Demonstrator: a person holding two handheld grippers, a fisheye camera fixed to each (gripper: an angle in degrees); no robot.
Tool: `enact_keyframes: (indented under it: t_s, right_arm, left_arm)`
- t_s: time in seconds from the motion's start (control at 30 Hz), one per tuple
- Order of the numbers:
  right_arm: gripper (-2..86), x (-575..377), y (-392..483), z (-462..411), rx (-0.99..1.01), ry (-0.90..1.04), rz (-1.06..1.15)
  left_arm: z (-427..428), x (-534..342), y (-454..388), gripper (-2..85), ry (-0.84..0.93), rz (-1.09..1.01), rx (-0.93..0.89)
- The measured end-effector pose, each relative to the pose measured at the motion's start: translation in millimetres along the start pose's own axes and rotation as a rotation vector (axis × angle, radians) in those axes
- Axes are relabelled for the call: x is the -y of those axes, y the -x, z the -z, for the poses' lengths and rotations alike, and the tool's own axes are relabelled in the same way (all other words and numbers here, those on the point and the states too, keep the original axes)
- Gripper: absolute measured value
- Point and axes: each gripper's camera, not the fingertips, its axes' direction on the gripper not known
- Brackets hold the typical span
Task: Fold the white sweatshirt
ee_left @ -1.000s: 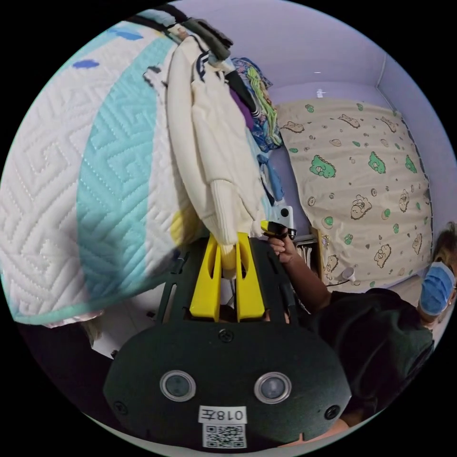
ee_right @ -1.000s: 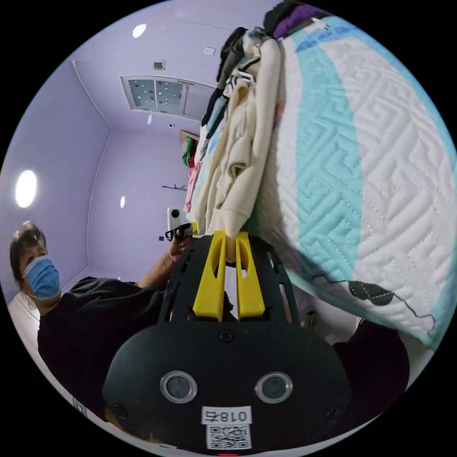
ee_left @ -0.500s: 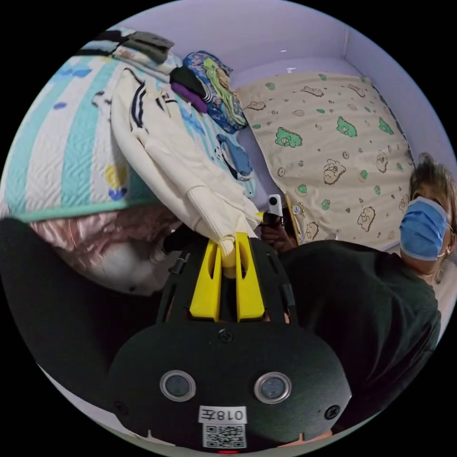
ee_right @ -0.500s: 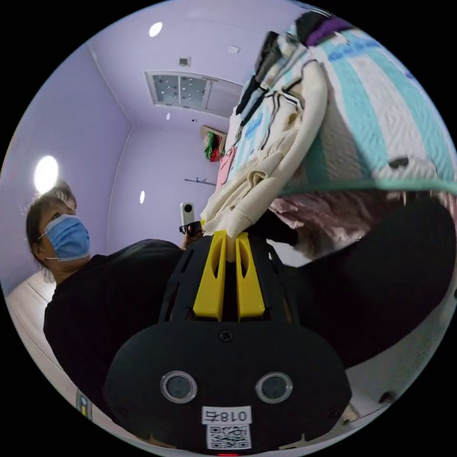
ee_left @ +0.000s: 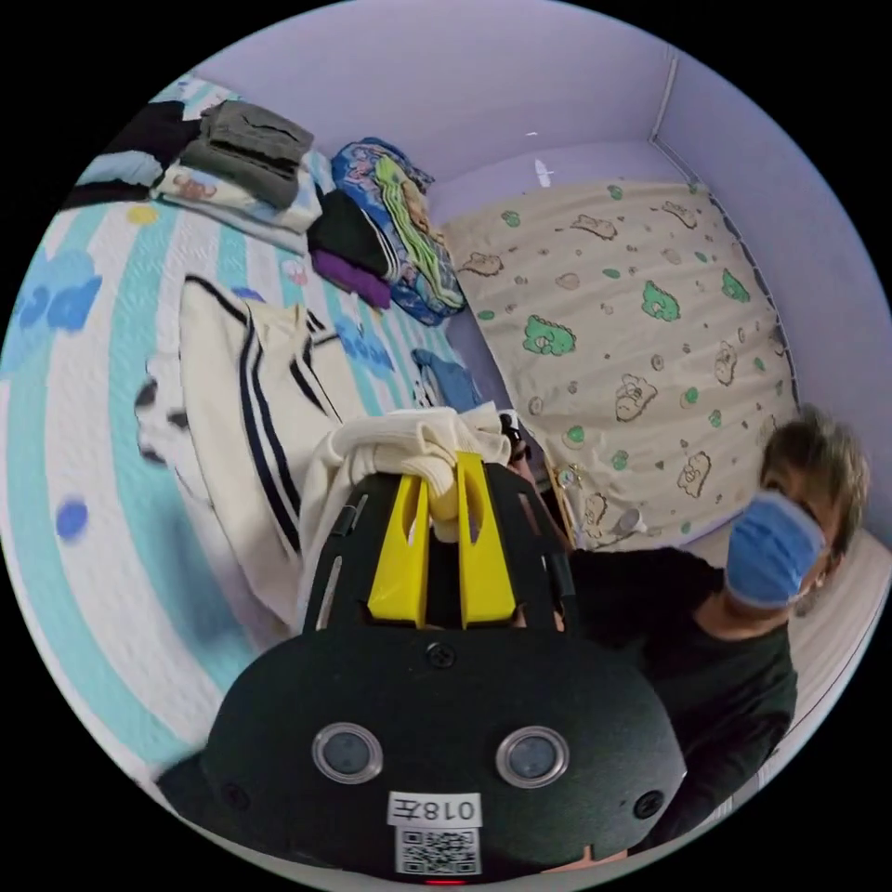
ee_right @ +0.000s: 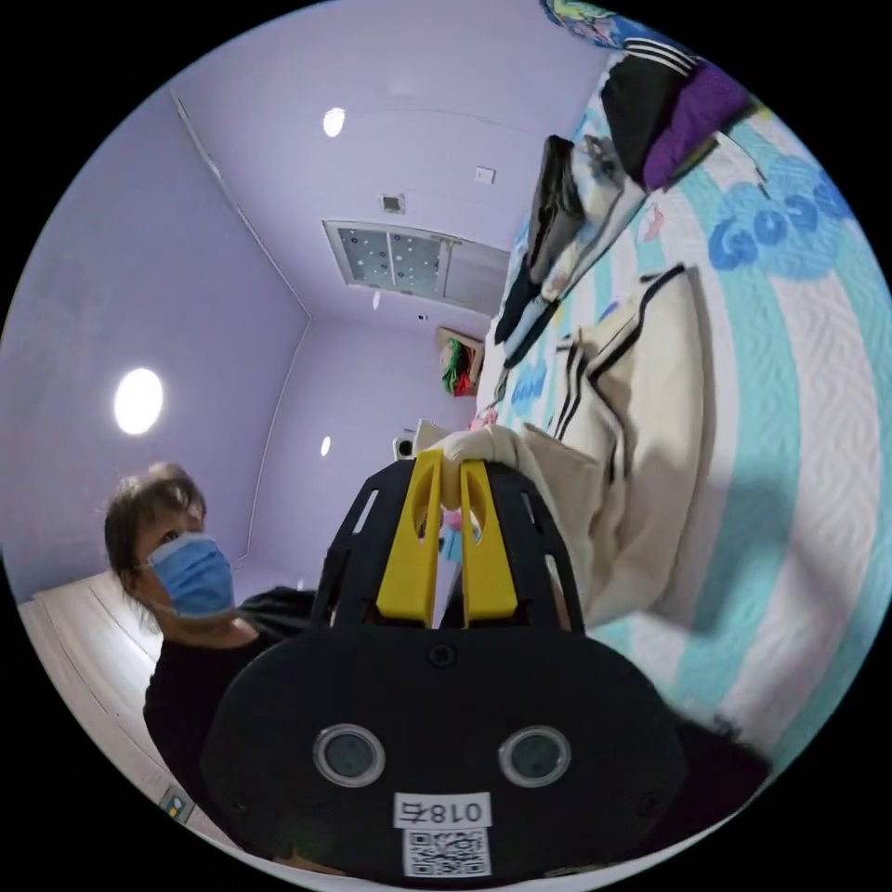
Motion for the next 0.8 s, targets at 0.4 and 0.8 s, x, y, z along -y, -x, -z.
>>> enact_keyframes:
  t_s: [0.4, 0.8]
  right_arm:
    - [10.9, 101.4, -87.1, -7.7, 0.113, -0.262, -0.03]
    - [1.3, 147.9, -56.4, -111.3, -0.466, 0.156, 0.174]
  left_arm:
    - [38.9, 63.0, 163.0, 10.5, -0.475, 0.11, -0.155]
    - [-18.6, 138.2, 190.7, 1.8, -0.094, 0.154, 0.189]
